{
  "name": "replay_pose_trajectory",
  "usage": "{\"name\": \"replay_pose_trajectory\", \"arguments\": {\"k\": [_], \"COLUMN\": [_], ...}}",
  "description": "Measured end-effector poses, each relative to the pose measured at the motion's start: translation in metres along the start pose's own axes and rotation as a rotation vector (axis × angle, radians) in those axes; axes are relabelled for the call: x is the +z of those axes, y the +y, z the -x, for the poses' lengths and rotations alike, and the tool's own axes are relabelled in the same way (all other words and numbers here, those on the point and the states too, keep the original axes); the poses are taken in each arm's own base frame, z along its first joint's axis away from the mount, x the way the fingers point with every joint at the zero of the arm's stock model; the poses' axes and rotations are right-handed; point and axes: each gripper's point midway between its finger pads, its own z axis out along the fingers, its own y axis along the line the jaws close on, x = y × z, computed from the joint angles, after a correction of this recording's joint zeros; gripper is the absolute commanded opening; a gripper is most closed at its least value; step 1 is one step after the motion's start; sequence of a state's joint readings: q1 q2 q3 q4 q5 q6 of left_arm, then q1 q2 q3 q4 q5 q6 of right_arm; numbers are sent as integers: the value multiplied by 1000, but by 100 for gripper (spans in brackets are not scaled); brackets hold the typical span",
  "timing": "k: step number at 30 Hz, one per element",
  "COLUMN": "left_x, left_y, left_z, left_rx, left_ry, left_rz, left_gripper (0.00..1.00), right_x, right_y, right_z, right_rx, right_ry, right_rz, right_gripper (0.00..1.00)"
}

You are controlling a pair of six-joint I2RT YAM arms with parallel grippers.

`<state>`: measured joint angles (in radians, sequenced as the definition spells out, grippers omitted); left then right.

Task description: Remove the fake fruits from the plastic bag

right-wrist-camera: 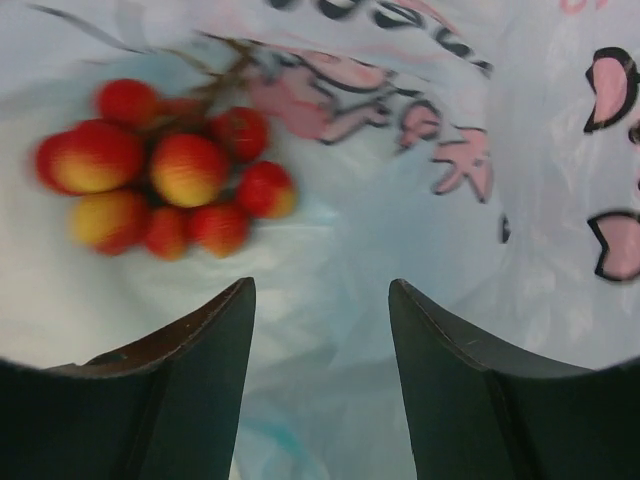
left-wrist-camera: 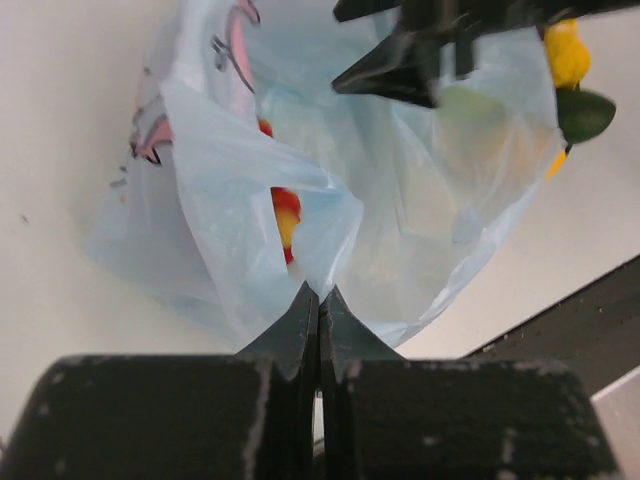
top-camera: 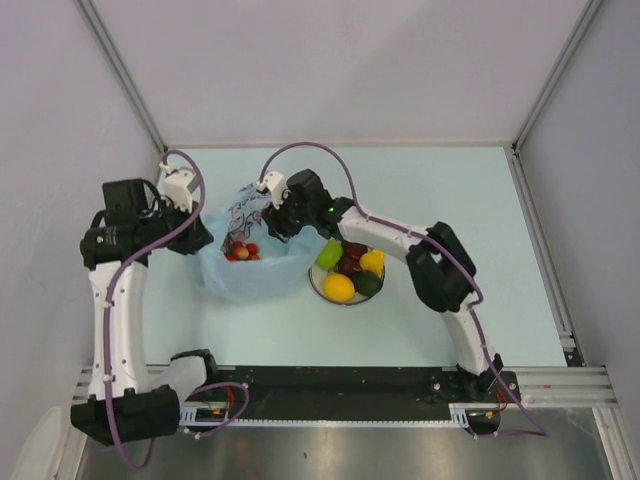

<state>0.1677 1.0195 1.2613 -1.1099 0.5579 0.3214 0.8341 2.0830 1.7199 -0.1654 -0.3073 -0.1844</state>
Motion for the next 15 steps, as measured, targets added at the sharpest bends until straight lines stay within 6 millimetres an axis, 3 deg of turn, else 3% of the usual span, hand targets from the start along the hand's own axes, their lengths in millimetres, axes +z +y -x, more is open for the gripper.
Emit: {"name": "replay_pose_trajectory", "arguments": {"k": [2,5,8,10,11,13,15], "left_x": [-3,-11,-25,-39,-47,-66,-80], "left_y": [4,12,18,20,21,18,15], "left_z": [19,64,110,142,156,181,188], "left_rx": [13,53,101,141,160,210,256], "left_ry": [-20,-82,-154,-214,-241,-305,-337], "left_rz": [4,20,40,66,80,111,145], "left_gripper": [0,0,0,0,0,0,0], "right_x": [22,44,47,37,26,0,-28], "right_y": [-27,-80,-138,-174,-190,-206,-208], "right_z": [-20,-35,-23,8,35,87,126], "right_rx": [5,-36,-81,-102,-110,-126,-128], "right_ry": [41,58,1,-84,-155,-288,-380], "right_rz": [-104,-281,-460,-564,-615,-691,-739], "right_gripper": [59,53,46,45,45,45,45]}}
